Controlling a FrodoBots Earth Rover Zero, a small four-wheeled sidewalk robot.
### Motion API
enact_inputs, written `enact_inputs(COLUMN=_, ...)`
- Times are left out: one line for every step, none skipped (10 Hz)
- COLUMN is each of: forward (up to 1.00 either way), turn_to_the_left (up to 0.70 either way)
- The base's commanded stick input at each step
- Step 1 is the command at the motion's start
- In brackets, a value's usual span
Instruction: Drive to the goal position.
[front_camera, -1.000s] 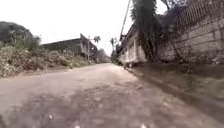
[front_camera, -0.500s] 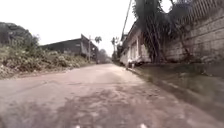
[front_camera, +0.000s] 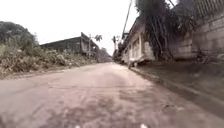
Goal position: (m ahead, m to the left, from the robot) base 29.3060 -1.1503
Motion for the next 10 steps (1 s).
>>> enact_inputs(forward=1.0, turn_to_the_left=0.0)
enact_inputs(forward=1.0, turn_to_the_left=0.0)
enact_inputs(forward=1.0, turn_to_the_left=0.0)
enact_inputs(forward=1.0, turn_to_the_left=0.0)
enact_inputs(forward=1.0, turn_to_the_left=0.0)
enact_inputs(forward=1.0, turn_to_the_left=0.0)
enact_inputs(forward=1.0, turn_to_the_left=0.0)
enact_inputs(forward=1.0, turn_to_the_left=0.0)
enact_inputs(forward=1.0, turn_to_the_left=0.0)
enact_inputs(forward=1.0, turn_to_the_left=0.0)
